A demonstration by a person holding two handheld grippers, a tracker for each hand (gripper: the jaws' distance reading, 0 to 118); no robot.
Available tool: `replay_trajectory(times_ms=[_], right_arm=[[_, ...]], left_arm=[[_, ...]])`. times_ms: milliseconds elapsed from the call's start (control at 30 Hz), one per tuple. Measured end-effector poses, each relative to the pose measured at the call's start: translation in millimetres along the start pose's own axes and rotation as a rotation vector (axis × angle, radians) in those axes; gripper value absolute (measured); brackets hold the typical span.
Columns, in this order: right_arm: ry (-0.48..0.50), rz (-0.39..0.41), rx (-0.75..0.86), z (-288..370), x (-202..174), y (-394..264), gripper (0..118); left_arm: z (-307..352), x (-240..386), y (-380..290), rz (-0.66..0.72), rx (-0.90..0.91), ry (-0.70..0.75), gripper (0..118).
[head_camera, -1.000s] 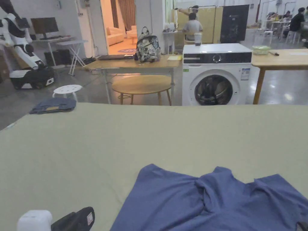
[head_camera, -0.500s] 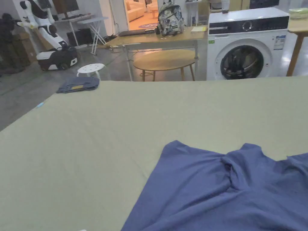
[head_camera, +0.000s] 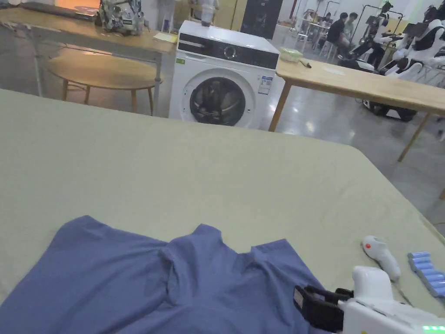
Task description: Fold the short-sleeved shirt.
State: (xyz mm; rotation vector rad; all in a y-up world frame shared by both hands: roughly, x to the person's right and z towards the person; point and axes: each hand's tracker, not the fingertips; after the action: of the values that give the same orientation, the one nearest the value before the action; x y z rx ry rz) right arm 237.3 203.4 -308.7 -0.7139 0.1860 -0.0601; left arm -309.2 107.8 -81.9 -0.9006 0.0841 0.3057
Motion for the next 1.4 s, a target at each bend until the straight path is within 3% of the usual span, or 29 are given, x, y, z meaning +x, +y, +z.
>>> replay_trajectory(times_ms=[133,333,367,400,433,467,567,667,800,967,1133,1333,1400], right_arm=[[0.055,-0.023,-0.067,-65,6,36,79],[0.064,0.061,-0.18,-136,-7,38,78],[0.054,0.059,-0.182,-142,-8,37,67],[0.043,0.053,-0.19,-147,-8,37,47],[0.052,0.04,-0.2,-149,-9,36,17],[0.062,0.035,-0.205,-151,-9,35,2],[0.043,0.081,-0.193,-140,-16,36,1],[0.049,0.113,-0.123,-101,-22,45,1],[0.083,0.11,0.019,-26,-26,62,1],[0.089,0.066,0.2,66,-19,95,1],[0.007,0.058,0.381,156,-18,131,2],[-0.127,-0.001,0.565,216,-16,189,1],[-0.101,-0.015,0.566,222,-18,211,0]], left_arm=[[-2,8,3,-0.016,-0.011,0.027,13],[-3,-2,2,-0.009,-0.016,0.032,13],[-2,-3,2,-0.006,-0.016,0.03,13],[-5,-3,2,-0.002,-0.016,0.028,13],[-5,-3,2,0.0,-0.016,0.027,13],[-5,-4,2,-0.001,-0.016,0.027,13],[-6,-9,-1,0.005,-0.007,0.019,11],[12,-20,-6,0.092,0.109,-0.094,4],[64,-9,18,0.016,0.328,-0.101,3],[125,19,89,-0.056,0.578,-0.219,3],[172,38,173,-0.165,0.741,-0.249,3],[211,66,279,-0.213,0.807,-0.239,2],[218,78,313,-0.227,0.819,-0.224,1]])
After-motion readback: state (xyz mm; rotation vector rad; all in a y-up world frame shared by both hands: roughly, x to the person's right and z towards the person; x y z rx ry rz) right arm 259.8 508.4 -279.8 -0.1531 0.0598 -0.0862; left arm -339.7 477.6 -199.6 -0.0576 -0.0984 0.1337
